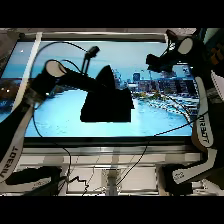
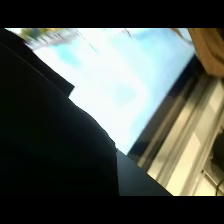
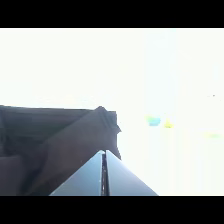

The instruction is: Fold the clothes and pants, and hang the long-sleeved shirts on hangers.

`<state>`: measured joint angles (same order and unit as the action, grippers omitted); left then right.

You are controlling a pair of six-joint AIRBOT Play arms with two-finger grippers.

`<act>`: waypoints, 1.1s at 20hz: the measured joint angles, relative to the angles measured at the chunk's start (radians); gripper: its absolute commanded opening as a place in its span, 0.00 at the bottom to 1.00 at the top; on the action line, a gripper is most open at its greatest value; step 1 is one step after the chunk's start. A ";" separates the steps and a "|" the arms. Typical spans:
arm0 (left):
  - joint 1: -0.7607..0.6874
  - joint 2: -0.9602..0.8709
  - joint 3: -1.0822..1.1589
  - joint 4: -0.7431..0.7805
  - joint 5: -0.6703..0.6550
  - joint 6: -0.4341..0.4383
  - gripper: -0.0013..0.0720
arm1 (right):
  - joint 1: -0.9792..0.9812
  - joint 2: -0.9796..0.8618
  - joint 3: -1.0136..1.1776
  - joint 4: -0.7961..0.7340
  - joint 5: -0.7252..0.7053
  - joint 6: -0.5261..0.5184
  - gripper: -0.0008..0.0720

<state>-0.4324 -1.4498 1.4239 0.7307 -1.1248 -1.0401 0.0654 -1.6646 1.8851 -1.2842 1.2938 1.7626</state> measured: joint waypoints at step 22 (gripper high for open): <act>0.299 0.085 0.002 0.002 0.062 -0.019 0.77 | -0.277 0.212 -0.645 0.494 0.074 -0.662 0.96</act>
<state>-0.1333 -1.3643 1.4254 0.7322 -1.0630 -1.0592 -0.2119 -1.4528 1.2400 -0.7898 1.3674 1.1007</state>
